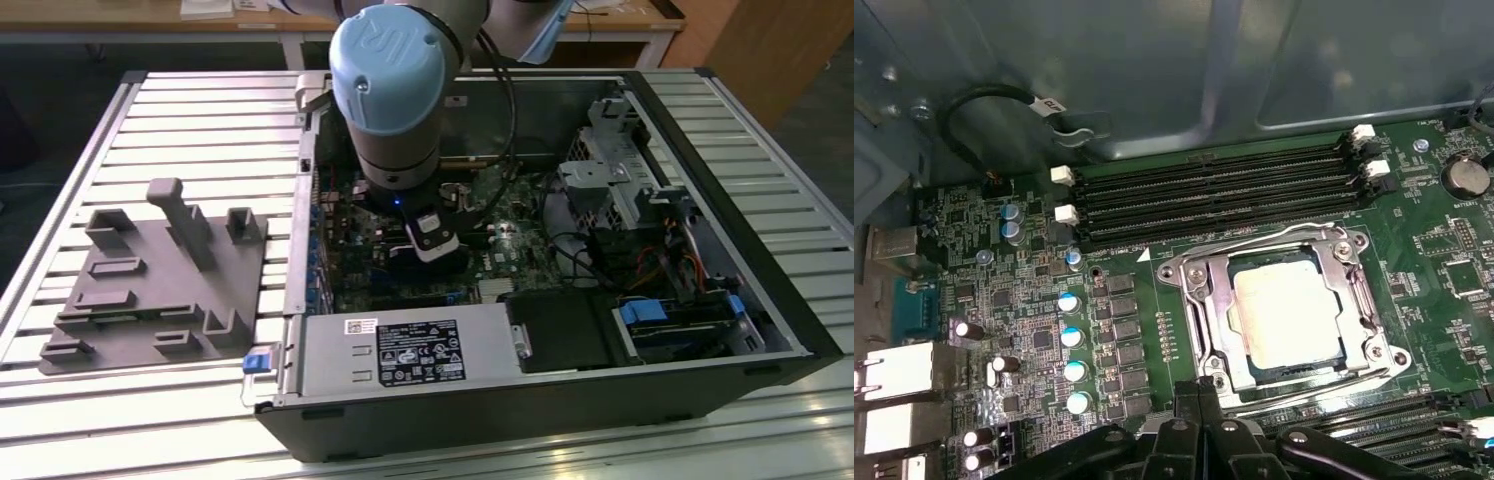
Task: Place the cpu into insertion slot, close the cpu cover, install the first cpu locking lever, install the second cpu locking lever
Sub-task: 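Install the second cpu locking lever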
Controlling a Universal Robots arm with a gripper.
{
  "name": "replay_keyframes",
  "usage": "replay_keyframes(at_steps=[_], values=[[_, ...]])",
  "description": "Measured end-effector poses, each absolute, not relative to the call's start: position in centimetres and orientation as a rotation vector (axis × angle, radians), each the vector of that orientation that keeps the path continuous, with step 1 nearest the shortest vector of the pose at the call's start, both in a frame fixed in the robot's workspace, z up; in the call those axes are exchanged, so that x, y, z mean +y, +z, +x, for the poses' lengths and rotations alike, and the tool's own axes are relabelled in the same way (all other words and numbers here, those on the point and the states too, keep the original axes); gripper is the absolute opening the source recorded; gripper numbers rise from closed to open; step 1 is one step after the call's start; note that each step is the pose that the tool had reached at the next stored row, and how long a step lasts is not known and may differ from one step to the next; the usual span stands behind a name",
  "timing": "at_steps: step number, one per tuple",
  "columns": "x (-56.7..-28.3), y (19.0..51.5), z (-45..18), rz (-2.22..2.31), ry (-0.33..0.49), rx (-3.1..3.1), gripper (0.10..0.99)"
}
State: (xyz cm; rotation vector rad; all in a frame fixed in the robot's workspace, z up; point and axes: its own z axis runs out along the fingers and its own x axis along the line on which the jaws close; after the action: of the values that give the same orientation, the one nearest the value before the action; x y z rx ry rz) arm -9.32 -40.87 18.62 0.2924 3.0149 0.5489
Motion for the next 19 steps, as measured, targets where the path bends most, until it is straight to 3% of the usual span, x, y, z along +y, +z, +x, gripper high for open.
replay_keyframes(at_steps=[19], values=[[-40.9,20.3,-9.3,0.292,0.545,3.015,0.106]])
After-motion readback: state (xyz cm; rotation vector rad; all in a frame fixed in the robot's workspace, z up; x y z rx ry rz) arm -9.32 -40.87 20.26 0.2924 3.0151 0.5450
